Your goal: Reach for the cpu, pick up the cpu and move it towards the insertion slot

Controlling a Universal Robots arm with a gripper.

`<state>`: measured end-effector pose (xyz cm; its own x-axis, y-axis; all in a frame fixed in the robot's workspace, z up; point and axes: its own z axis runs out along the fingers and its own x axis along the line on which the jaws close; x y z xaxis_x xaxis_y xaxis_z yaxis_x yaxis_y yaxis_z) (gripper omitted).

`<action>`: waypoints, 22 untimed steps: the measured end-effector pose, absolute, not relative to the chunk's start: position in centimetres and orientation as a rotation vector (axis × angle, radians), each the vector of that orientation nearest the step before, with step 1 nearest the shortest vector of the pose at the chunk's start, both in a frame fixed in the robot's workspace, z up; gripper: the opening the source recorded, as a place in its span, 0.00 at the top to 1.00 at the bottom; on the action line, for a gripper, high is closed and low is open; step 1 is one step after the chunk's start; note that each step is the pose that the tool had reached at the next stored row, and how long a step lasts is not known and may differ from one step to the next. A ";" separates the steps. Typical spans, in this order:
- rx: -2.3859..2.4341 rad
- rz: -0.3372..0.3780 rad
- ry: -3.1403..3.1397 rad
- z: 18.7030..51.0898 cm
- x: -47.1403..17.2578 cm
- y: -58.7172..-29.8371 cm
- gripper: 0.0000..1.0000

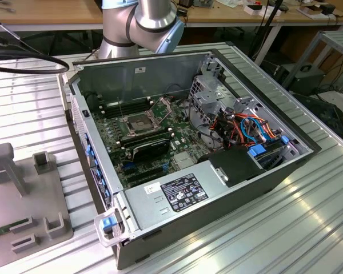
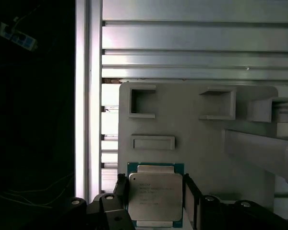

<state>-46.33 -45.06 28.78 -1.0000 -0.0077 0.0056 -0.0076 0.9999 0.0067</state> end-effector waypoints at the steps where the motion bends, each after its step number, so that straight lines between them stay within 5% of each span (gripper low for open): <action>1: 0.012 -0.010 -3.136 28.8 -46.3 -45.1 0.45; 22: 0.012 -0.010 -3.136 32.3 -46.3 -45.0 0.45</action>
